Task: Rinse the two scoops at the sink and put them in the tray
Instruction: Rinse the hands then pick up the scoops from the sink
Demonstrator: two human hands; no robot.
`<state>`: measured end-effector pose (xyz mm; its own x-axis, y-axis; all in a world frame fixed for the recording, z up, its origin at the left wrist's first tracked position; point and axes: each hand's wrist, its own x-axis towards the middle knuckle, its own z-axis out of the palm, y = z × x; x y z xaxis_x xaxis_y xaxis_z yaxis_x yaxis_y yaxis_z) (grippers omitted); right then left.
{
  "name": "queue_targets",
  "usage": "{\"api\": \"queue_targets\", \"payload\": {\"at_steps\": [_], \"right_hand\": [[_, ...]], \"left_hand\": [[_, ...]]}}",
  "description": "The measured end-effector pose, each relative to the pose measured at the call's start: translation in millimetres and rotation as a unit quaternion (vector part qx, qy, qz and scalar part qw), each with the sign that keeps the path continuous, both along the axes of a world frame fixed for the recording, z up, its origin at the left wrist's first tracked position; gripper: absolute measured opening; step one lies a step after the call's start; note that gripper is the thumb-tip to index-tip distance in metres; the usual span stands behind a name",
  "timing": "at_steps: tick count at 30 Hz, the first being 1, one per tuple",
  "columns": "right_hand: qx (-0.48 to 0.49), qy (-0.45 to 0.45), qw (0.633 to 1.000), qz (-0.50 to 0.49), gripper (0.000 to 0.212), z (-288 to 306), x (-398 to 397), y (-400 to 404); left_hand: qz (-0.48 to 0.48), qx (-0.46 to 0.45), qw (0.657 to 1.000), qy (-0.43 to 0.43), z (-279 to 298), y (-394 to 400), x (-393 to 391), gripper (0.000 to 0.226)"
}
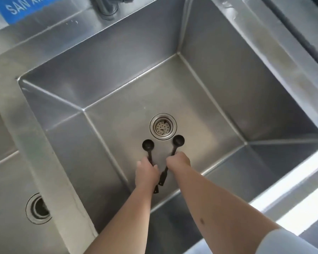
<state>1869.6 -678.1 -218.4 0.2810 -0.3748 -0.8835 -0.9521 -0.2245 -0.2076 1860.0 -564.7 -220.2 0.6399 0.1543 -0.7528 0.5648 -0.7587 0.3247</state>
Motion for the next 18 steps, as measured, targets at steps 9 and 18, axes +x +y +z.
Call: {"api": "queue_targets", "payload": {"at_steps": [9,18], "right_hand": [[-0.031,-0.021,0.997,0.062,0.019,-29,0,-5],[0.021,-0.152,0.981,0.12,0.013,46,9,0]], "left_hand": [[0.077,-0.022,0.997,-0.002,-26,7,11,0.015],[0.173,-0.161,0.97,-0.054,44,14,20,0.015]]}}
